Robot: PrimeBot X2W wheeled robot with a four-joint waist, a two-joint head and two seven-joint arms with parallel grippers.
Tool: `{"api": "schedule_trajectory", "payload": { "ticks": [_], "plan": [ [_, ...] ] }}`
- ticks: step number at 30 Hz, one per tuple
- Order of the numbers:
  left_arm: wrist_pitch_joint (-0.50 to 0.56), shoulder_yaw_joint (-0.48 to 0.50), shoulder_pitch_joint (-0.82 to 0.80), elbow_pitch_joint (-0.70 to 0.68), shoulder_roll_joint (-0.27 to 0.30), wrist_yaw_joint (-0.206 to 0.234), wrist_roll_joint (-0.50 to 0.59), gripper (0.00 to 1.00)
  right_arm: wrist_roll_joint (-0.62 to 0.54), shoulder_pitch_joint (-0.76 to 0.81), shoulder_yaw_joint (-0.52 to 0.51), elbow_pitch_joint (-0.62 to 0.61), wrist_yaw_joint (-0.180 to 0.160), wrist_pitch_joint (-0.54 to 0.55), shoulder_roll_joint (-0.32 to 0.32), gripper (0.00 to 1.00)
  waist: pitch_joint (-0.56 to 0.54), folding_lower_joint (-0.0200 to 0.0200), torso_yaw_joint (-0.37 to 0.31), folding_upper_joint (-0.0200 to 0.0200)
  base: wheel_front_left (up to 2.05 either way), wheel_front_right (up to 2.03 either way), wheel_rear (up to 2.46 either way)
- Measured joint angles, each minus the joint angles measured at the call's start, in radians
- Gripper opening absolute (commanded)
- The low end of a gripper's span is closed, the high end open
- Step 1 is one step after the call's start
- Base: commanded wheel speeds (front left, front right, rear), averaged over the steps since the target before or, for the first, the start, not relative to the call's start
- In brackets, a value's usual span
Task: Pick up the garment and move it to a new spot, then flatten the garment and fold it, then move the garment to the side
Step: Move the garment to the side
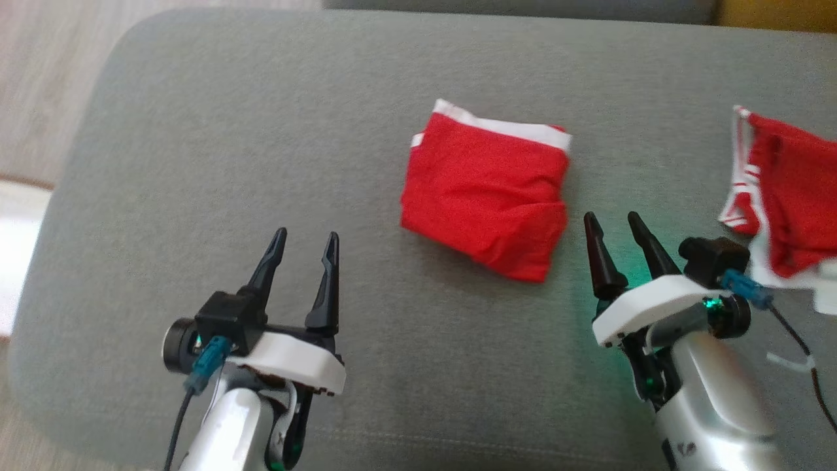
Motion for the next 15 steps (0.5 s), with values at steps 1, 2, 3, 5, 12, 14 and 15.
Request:
{"api": "schedule_trajectory", "payload": {
  "ticks": [1, 2, 3, 5, 12, 14, 15],
  "plan": [
    [0.0, -0.002, -0.003, 0.001, 0.0, 0.001, -0.002, 1.0, 0.011, -0.012, -0.002, 0.021, 0.0, 0.006, 0.0, 1.0, 0.007, 0.0, 0.013, 0.0, 0.0, 0.0, 0.0],
    [0.0, -0.004, -0.006, 0.002, 0.0, 0.003, -0.002, 1.0, 0.028, -0.026, -0.003, 0.043, 0.0, 0.009, 0.0, 1.0, 0.013, 0.0, 0.025, 0.0, 0.0, 0.0, 0.0],
    [0.0, -0.009, -0.009, 0.002, 0.0, 0.005, -0.002, 1.0, 0.049, -0.039, -0.002, 0.061, 0.0, 0.015, -0.001, 1.0, 0.019, 0.0, 0.037, 0.0, 0.0, 0.0, 0.0],
    [0.0, -0.017, -0.011, 0.002, 0.0, 0.005, -0.002, 1.0, 0.087, -0.064, 0.009, 0.091, 0.0, 0.017, -0.002, 1.0, 0.03, 0.0, 0.059, 0.0, 0.0, 0.0, 0.0],
    [0.0, -0.024, -0.012, 0.004, 0.0, 0.01, -0.012, 1.0, 0.115, -0.159, 0.051, 0.215, 0.0, 0.017, -0.002, 1.0, 0.063, 0.0, 0.112, 0.0, 0.0, 0.0, 0.0],
    [0.0, -0.028, -0.014, 0.003, 0.0, 0.017, -0.013, 1.0, 0.116, -0.183, 0.061, 0.256, 0.0, 0.021, -0.004, 1.0, 0.072, 0.0, 0.119, 0.0, 0.0, 0.0, 0.0],
    [0.0, -0.03, -0.016, 0.003, 0.0, 0.018, -0.014, 1.0, 0.116, -0.196, 0.065, 0.276, 0.0, 0.022, -0.005, 1.0, 0.076, 0.0, 0.122, -0.0001, 0.0, 0.0, 0.0]
  ]
}}
